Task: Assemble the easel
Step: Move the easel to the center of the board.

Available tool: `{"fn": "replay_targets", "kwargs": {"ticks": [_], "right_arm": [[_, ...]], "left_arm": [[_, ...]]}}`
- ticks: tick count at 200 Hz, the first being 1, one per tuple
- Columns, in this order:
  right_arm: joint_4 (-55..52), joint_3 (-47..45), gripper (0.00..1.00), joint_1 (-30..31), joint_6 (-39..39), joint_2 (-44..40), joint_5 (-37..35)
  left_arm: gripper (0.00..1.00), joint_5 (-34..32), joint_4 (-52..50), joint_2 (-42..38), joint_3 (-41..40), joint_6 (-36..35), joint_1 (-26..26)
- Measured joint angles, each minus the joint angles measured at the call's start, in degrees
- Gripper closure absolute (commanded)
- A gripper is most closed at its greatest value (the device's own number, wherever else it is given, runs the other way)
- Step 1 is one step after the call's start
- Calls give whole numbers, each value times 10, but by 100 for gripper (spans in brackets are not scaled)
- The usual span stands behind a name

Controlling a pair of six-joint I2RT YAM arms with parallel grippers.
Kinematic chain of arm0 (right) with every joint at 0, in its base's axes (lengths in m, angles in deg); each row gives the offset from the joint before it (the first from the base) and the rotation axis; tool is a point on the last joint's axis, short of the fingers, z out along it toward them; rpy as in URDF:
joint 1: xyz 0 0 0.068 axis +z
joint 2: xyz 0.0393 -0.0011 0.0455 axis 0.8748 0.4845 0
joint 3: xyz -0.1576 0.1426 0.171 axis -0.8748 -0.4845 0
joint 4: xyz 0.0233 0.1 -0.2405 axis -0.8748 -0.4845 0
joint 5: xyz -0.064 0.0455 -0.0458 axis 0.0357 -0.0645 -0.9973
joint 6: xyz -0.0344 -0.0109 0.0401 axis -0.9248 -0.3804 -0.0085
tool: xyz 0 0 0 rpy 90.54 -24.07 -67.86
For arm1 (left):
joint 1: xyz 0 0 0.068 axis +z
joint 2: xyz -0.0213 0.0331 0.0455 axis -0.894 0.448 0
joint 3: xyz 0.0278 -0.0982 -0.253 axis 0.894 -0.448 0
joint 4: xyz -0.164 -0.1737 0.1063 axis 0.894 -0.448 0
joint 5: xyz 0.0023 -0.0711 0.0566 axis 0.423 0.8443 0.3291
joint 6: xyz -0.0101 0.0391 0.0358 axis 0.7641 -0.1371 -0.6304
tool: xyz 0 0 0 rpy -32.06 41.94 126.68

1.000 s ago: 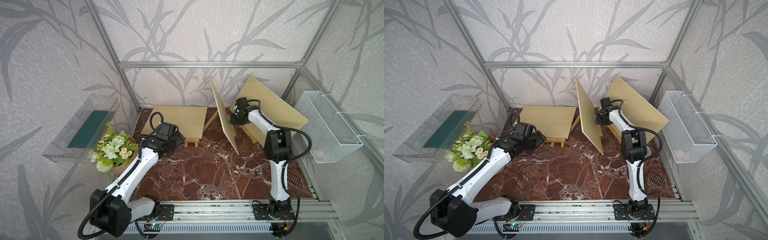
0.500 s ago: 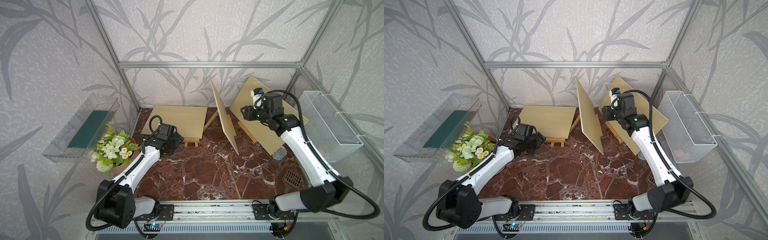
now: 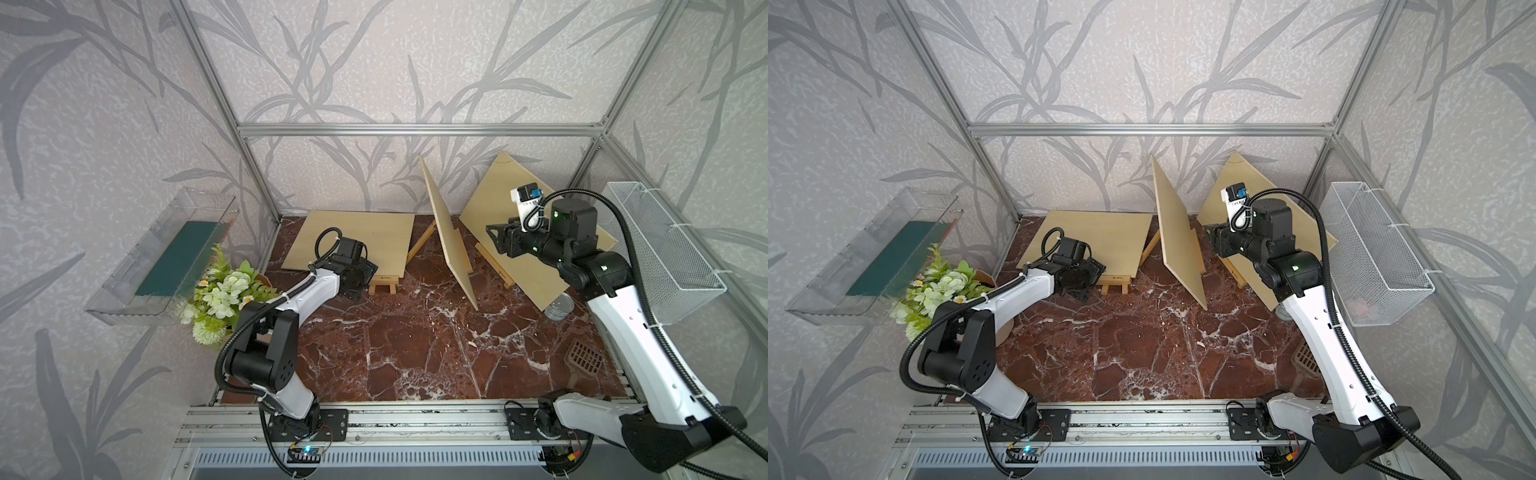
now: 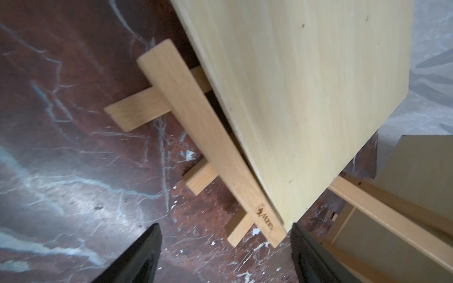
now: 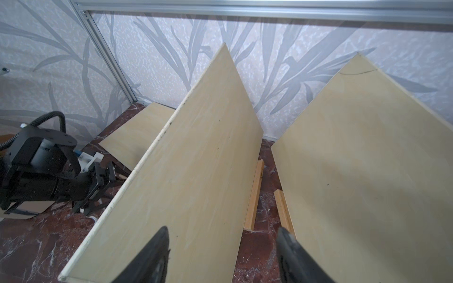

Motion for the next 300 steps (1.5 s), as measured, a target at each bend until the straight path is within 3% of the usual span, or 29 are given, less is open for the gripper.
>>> {"fn": "replay_targets", "kwargs": {"ticks": [20,53,128,187,235,300], "right_arm": [[-6,-3,32,0,2,7,6],[-11,-5,32,3,4,8,13],[-40,2,31,55,-8,10,6],[-59,65,29,113,-28,13,-2],[-49,116,29,181,-33,34,-4],[-30,130,29,290,-12,154,-13]], "left_arm": [[34,1,9,35,24,17,-4],[35,5,8,85,51,24,-18],[56,2,15,92,39,30,-28],[68,-22,13,40,-28,12,-22],[73,-78,-76,-15,-53,-30,-6],[75,-136,-172,-85,-103,-110,23]]}}
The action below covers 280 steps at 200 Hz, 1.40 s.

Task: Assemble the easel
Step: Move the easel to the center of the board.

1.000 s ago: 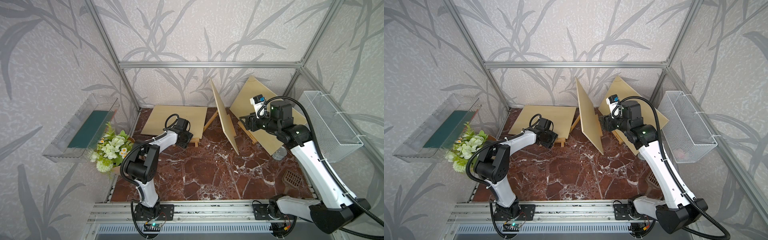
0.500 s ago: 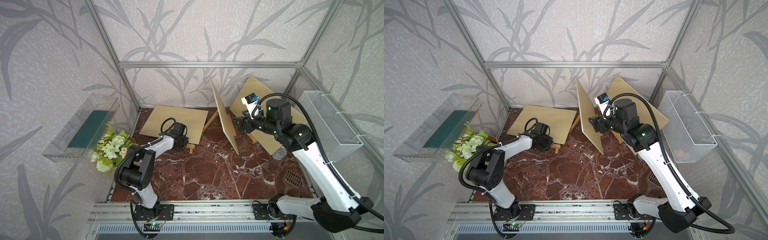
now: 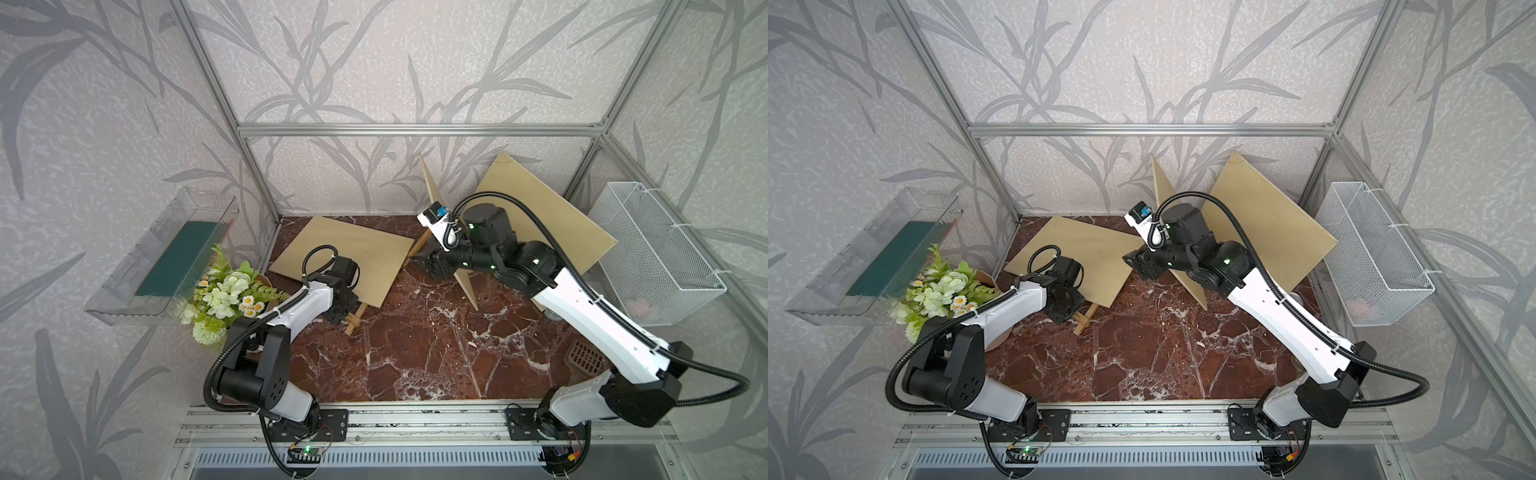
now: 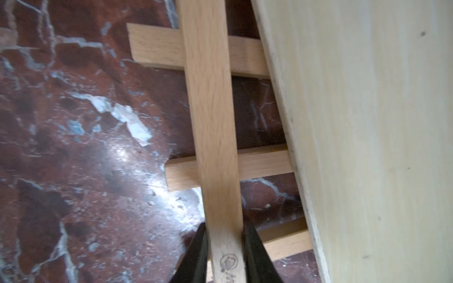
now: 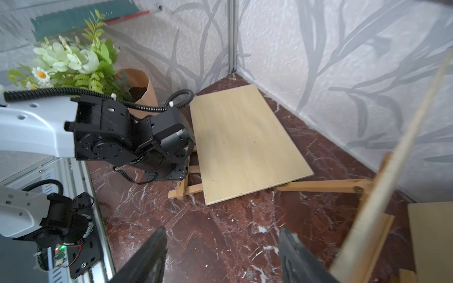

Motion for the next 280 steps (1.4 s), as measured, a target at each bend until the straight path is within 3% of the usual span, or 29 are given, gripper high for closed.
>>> {"fn": "replay_targets", "kwargs": {"ticks": [39,106,153,179,225,280], "right_arm": [[1,50,30,22,61,111,-27],[-101,316,32,41,85,395,-104],[-179,405,32,63,68,483,-132],[-209,392,32,63,52,483,-151],[-176,196,31,68,20,400,-199],[-150,102,30,71,-26,339,-297]], "left_arm": [[74,-6,-14,-41,-34,-29,27],[69,-9,-32,-113,-94,-44,56],[69,-9,-44,-145,-117,-44,60],[69,-10,-47,-155,-118,-44,62],[69,-17,-46,-159,-118,-44,62],[69,-5,-39,-124,-118,-44,62]]}}
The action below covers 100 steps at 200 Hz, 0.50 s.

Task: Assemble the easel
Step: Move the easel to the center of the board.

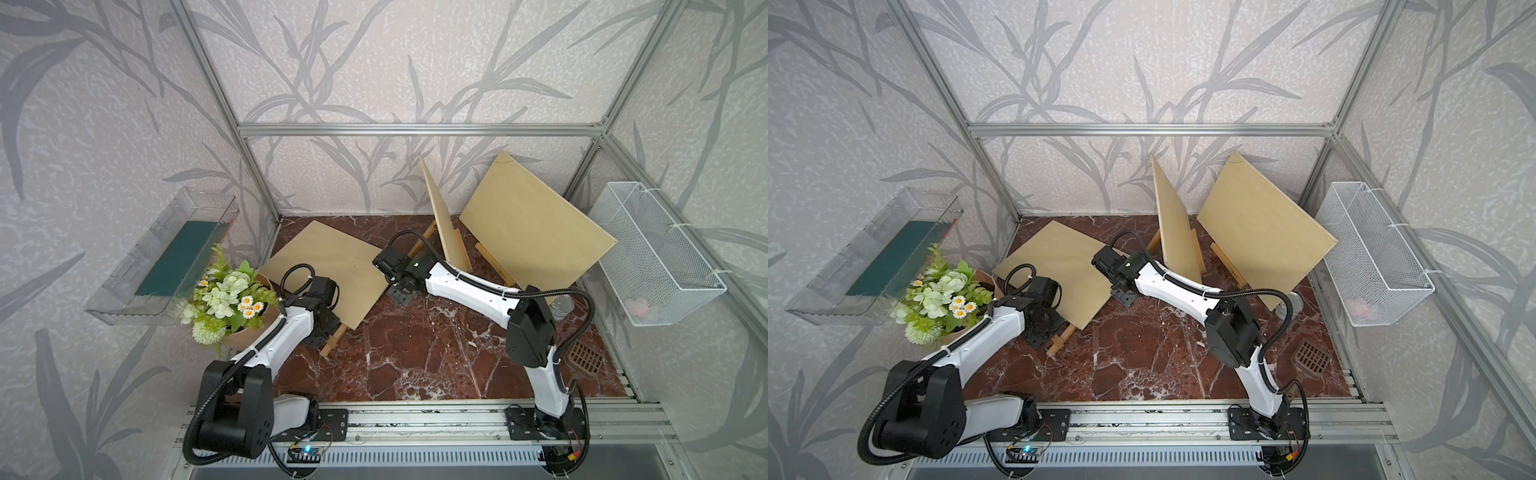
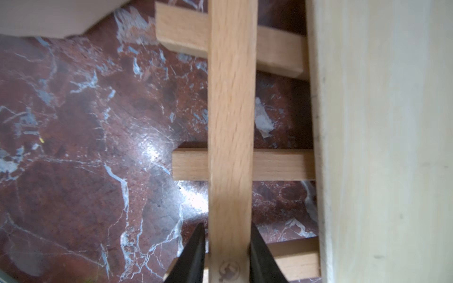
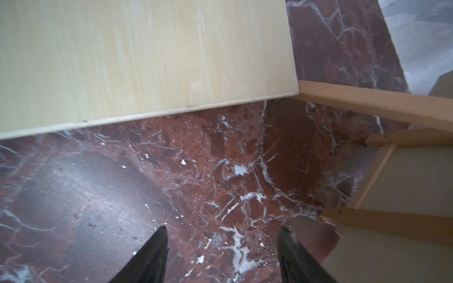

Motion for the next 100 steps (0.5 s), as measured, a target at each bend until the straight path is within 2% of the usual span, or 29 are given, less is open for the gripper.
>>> {"fn": "replay_targets", "kwargs": {"ticks": [35,100], "right_arm": [[13,-49,30,-8,-15,-6,-45],[36,-115,30,-38,-15,-35,-73]], "left_arm": [[69,4,0,7,1,0,0],[69,1,-8,-2,18,-9,0]]}}
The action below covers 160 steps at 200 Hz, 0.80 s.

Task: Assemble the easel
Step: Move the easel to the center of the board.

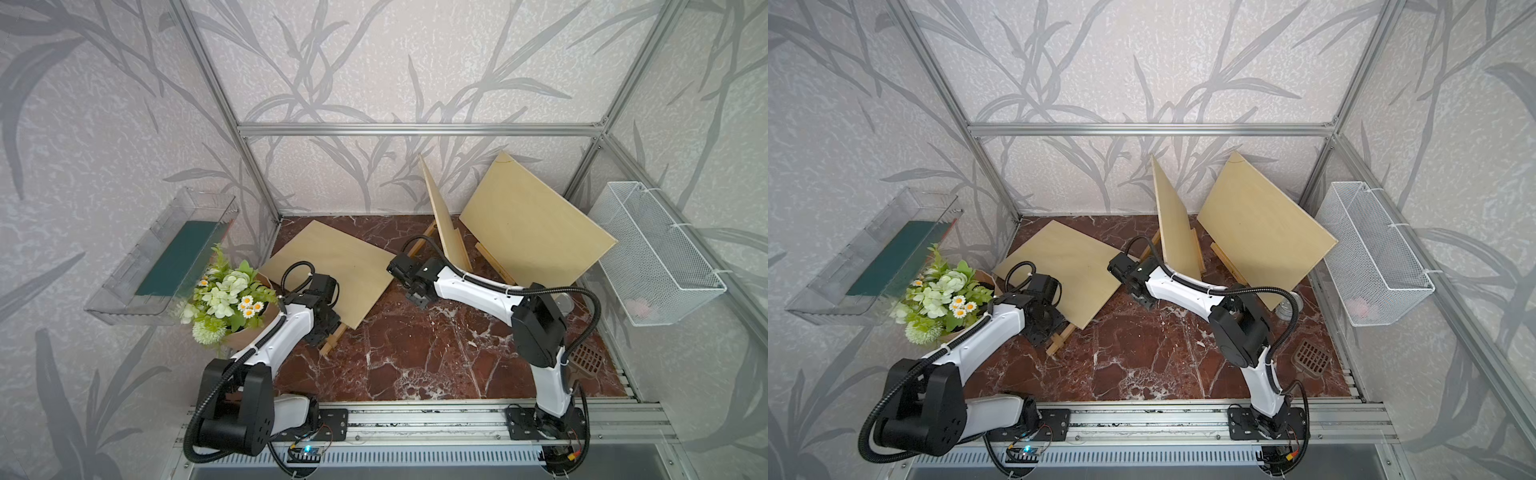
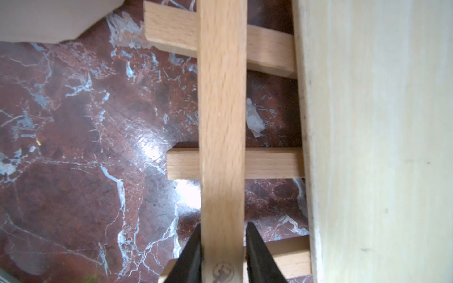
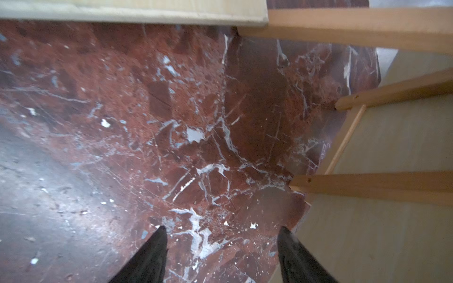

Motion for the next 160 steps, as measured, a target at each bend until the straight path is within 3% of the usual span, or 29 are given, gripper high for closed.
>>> {"fn": "replay_targets", "kwargs": {"ticks": [160], "right_arm": [[54,-92,30,-137,12,-50,-4]], "left_arm": [[69,2,0,21,27,-7,0]]}}
